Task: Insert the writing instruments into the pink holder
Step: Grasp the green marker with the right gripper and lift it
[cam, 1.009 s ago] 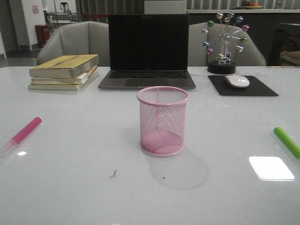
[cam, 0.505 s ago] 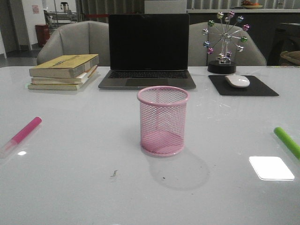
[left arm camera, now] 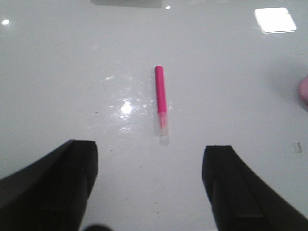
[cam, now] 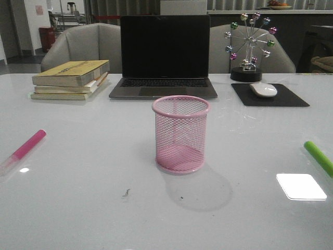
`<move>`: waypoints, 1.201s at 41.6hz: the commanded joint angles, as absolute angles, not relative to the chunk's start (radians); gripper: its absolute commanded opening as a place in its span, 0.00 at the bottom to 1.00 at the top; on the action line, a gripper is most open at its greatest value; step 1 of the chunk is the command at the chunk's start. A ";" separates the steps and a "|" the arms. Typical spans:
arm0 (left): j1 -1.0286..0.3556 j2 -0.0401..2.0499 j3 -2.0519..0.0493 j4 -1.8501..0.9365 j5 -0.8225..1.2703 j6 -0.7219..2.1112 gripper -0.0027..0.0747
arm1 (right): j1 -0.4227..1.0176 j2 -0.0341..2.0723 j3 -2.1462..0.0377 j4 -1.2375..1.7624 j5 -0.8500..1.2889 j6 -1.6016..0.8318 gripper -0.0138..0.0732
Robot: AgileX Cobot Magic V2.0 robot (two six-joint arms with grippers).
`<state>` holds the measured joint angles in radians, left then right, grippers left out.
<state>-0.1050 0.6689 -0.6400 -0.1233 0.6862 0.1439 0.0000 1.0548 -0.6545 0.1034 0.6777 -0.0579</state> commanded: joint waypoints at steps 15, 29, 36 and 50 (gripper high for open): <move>-0.293 0.675 -0.667 -0.157 0.591 0.165 0.63 | 0.000 1.530 -0.989 0.105 0.578 -0.052 0.73; -0.295 0.675 -0.667 -0.157 0.591 0.165 0.62 | 0.000 1.789 -1.205 0.063 0.673 -0.054 0.73; -0.295 0.675 -0.667 -0.157 0.591 0.165 0.62 | 0.000 1.858 -1.274 0.060 0.710 -0.054 0.73; -0.295 0.675 -0.667 -0.157 0.591 0.165 0.62 | 0.000 1.909 -1.328 0.015 0.794 -0.054 0.65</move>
